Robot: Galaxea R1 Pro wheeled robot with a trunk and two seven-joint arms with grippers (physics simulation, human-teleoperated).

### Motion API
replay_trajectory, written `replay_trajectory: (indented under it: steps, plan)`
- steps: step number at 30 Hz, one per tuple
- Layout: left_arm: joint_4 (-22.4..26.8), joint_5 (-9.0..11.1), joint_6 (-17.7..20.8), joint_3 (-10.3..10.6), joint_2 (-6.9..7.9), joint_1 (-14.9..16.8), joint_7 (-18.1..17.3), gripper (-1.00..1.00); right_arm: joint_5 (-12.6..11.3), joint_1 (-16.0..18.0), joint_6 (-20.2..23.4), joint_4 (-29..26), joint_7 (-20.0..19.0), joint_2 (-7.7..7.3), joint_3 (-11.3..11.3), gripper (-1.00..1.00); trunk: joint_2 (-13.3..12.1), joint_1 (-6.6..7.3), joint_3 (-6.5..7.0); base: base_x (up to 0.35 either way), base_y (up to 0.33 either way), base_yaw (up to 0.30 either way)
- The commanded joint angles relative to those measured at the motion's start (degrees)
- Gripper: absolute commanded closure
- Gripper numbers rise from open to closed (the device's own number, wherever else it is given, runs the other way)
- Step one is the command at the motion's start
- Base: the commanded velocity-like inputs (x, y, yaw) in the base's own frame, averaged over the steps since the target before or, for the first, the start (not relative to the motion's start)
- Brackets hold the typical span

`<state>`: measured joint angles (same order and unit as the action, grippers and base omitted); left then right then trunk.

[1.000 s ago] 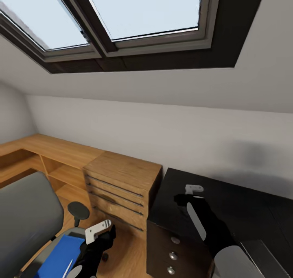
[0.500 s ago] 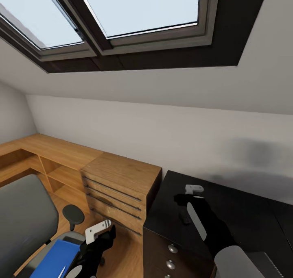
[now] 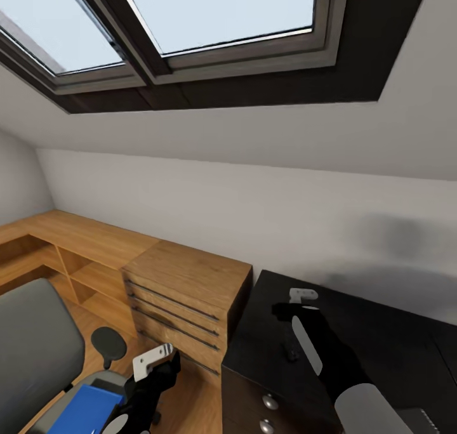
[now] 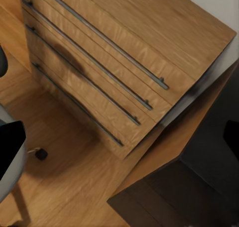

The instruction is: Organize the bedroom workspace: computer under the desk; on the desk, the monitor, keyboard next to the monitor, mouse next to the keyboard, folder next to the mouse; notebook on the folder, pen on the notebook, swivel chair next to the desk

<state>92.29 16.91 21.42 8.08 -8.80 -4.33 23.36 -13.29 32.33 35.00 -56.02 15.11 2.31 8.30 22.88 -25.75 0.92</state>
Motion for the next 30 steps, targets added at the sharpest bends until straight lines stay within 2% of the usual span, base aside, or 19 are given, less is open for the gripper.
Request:
replay_trajectory:
  steps: [1,6,7,9,14,17,19,26,30]
  plan:
    - [0.09,0.56,0.12,0.04,0.01,0.00,0.41,-1.00,-0.60,0.01,0.11,-0.04,0.54,-0.02,0.12,-1.00,0.03,-0.03,-0.01,0.062,-0.011,0.000]
    - [0.15,0.67,0.06,-0.09,0.07,-0.04,0.37,-1.00,-0.47,0.01,0.06,0.02,0.52,-0.14,0.13,-1.00,0.03,-0.03,-0.01,0.004,-0.001,0.000]
    - [0.17,0.69,0.03,-0.17,0.06,-0.06,0.37,-1.00,-0.24,0.07,-5.95,7.83,0.08,-1.47,0.23,-1.00,0.03,-0.03,-0.01,0.197,-0.044,0.000]
    - [0.18,0.74,0.03,-0.15,0.05,-0.06,0.37,-1.00,-0.10,0.17,-8.06,10.40,-0.68,-2.26,0.22,-1.00,0.03,-0.03,-0.01,0.188,-0.022,0.000]
    - [0.18,0.76,0.02,-0.10,0.02,-0.06,0.30,-1.00,0.13,0.24,-9.87,12.55,-0.88,-2.39,0.35,-1.00,0.03,-0.03,-0.01,0.046,-0.004,0.000]
    - [0.18,0.76,0.02,-0.05,0.02,-0.06,0.26,-1.00,0.17,0.53,-11.44,16.13,-1.04,-2.39,0.44,-1.00,0.03,-0.03,-0.01,0.010,-0.001,0.000]
    - [0.18,0.76,0.02,-0.01,0.02,-0.05,0.21,-1.00,0.70,1.77,-14.38,21.31,-1.91,-2.40,0.54,-1.00,0.03,-0.03,-0.01,0.047,0.000,0.000]
    - [0.18,0.76,0.01,0.00,0.02,-0.05,0.20,-1.00,3.28,2.66,-15.51,23.41,-3.95,-2.27,0.50,-1.00,0.03,-0.03,-0.01,0.236,0.000,0.000]
    - [0.29,0.76,-0.06,0.08,0.02,-0.06,0.19,-1.00,3.90,2.80,-15.66,23.82,-9.08,-2.44,0.49,-1.00,0.03,-0.03,-0.01,0.064,0.000,0.000]
